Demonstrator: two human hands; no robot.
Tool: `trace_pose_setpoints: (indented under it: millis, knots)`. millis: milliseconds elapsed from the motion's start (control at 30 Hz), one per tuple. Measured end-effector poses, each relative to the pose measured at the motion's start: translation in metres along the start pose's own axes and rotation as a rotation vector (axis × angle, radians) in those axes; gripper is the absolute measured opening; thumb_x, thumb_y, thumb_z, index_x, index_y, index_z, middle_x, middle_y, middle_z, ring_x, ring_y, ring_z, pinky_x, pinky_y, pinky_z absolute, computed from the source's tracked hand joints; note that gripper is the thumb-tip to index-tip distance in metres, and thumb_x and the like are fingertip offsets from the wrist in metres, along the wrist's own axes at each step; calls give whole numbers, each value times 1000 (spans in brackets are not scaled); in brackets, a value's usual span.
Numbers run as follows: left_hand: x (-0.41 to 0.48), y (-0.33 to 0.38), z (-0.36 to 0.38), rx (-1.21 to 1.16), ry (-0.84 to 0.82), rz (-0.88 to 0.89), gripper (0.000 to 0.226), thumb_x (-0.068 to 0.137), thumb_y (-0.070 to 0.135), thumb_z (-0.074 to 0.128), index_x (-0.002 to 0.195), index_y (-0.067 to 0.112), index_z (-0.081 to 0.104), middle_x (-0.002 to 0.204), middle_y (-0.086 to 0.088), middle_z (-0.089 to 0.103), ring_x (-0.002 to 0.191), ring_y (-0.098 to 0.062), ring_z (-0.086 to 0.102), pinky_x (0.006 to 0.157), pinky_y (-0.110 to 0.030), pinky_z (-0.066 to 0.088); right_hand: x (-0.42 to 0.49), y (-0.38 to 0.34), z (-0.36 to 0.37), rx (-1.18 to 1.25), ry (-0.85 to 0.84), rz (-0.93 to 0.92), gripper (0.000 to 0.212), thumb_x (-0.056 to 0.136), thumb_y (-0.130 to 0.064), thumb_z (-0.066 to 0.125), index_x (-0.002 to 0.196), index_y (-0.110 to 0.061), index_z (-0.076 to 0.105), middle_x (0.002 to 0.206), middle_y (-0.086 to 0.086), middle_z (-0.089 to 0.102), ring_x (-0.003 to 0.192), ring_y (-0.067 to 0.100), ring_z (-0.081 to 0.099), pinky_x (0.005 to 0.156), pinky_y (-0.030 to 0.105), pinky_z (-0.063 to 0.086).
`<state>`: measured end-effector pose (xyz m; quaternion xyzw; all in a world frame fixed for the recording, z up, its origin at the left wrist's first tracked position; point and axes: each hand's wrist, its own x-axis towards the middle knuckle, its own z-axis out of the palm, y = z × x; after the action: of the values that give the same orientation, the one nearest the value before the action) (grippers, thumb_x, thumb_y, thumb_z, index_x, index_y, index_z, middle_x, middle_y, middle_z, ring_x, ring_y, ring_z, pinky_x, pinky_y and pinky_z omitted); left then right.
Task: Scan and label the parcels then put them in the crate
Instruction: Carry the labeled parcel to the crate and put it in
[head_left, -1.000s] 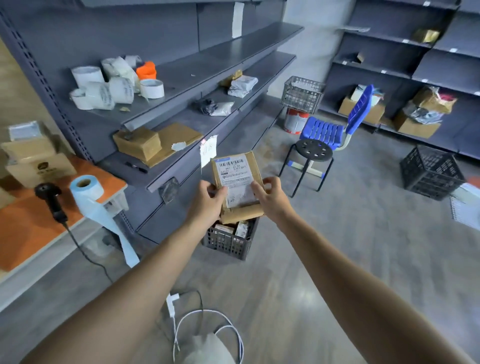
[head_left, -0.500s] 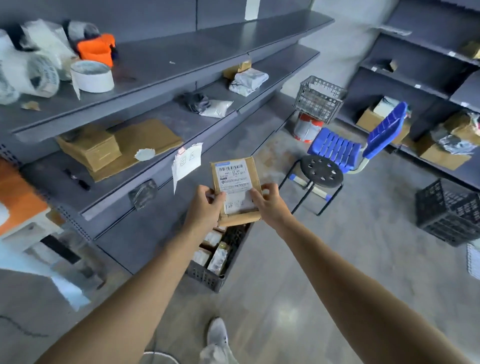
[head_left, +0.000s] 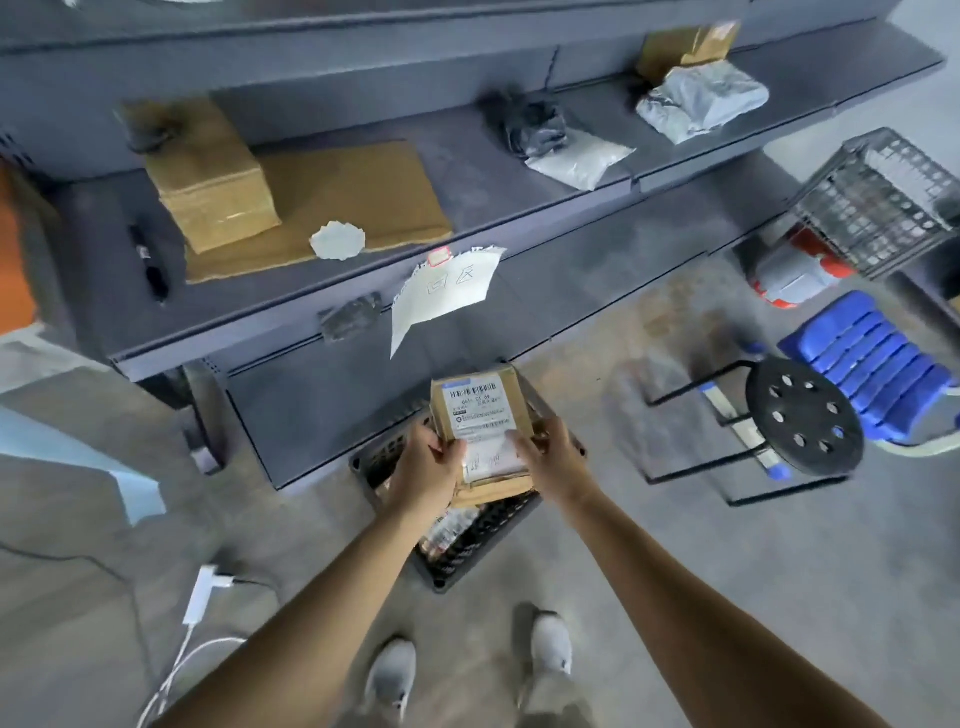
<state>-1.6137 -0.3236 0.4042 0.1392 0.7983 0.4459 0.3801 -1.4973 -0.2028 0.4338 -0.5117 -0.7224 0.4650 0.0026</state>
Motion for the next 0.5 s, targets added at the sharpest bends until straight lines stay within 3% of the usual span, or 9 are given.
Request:
trace_pose_setpoints:
  millis: [100, 200, 333, 433, 500]
  knots:
    - [24, -40, 31, 22, 43, -106, 28, 93, 35, 58, 97, 12, 43, 86, -2, 60, 83, -25, 65, 69, -48, 58, 45, 44, 25, -20, -119, 13, 35, 97, -43, 55, 119, -17, 44, 104, -2, 65, 90, 16, 64, 70, 36, 55]
    - [54, -93, 63, 80, 75, -185, 31, 95, 39, 52, 101, 8, 55, 88, -2, 65, 69, -11, 61, 55, -30, 49, 92, 91, 57, -1, -209, 38, 31, 97, -41, 54, 117, -19, 46, 106, 0, 67, 93, 16, 66, 79, 44, 59]
    - [90, -165, 98, 58, 139, -300, 28, 93, 30, 49, 106, 8, 62, 76, -1, 64, 57, -11, 57, 48, -25, 42, 141, 147, 108, -89, -272, -19, 22, 99, -37, 53, 111, -22, 42, 97, -4, 65, 81, 9, 62, 63, 25, 50]
    - [112, -203, 116, -56, 152, -402, 23, 93, 19, 51, 112, 10, 59, 84, -4, 66, 61, -14, 60, 51, -27, 46, 173, 184, 150, -123, -307, -60, 21, 100, -35, 53, 111, -20, 43, 87, -12, 57, 74, 5, 56, 57, 20, 45]
    - [132, -233, 126, -92, 137, -429, 32, 92, 18, 52, 123, 13, 54, 96, -5, 67, 63, -14, 61, 48, -22, 46, 194, 206, 178, -148, -330, -92, 22, 99, -34, 54, 111, -18, 45, 86, -13, 55, 74, 4, 54, 57, 17, 42]
